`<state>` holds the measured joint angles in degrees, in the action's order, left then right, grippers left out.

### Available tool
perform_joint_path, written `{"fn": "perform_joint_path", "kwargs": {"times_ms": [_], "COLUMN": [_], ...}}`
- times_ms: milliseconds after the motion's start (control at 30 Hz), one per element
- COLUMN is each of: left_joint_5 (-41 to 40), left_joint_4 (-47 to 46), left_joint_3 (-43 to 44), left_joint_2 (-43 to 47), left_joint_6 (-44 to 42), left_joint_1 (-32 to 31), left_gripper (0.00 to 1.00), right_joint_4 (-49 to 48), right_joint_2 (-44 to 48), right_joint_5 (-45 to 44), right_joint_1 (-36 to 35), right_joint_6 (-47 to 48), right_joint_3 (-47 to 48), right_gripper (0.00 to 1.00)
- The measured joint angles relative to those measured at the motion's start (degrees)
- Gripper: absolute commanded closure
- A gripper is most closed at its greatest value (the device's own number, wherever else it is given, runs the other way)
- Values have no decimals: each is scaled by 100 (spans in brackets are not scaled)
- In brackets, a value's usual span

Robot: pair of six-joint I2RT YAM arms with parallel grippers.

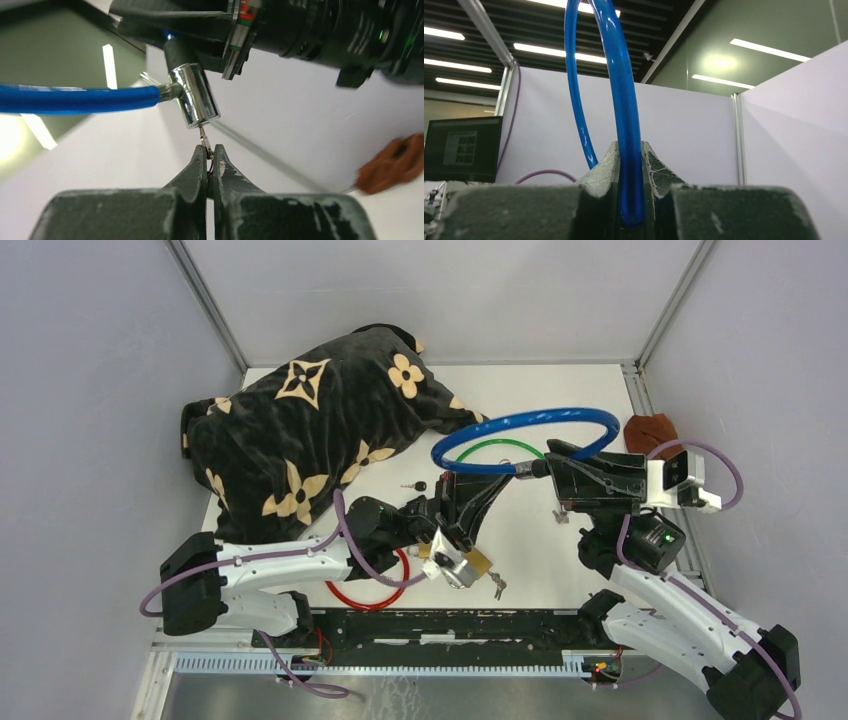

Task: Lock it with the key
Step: Lock the lock.

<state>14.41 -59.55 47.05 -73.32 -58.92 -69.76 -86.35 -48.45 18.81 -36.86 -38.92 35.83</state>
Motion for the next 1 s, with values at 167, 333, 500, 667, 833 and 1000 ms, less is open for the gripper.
{"fn": "perform_joint_path", "kwargs": {"times_ms": [167,333,500,667,833,1000], "left_joint_5": [0,61,219,391,404,332], "left_joint_4": [236,586,785,1172,1714,3224], "left_joint_3": [-109,-146,-262,-643,-1106,-960], "left_joint_2": [-9,-13,-13,144,752,1622], "left_joint_6": [-2304,-4155,-5005,-5132,-4975,-3486], "left_joint_1": [2,13,31,24,24,50], "left_gripper": [98,94,66,46,29,27], "right_joint_4": [-9,-11,22,142,144,168], "right_joint_2": [-2,-2,0,48,101,96], "right_joint_5": [-605,-1099,-1303,-1292,-1082,-595], "right_joint_1": [0,0,0,2,68,177], "right_joint_6": [-212,-328,-321,-111,87,195], "right_joint_3": [-203,-317,-380,-417,-415,-391], "right_gripper": [100,100,100,100,100,100]}}
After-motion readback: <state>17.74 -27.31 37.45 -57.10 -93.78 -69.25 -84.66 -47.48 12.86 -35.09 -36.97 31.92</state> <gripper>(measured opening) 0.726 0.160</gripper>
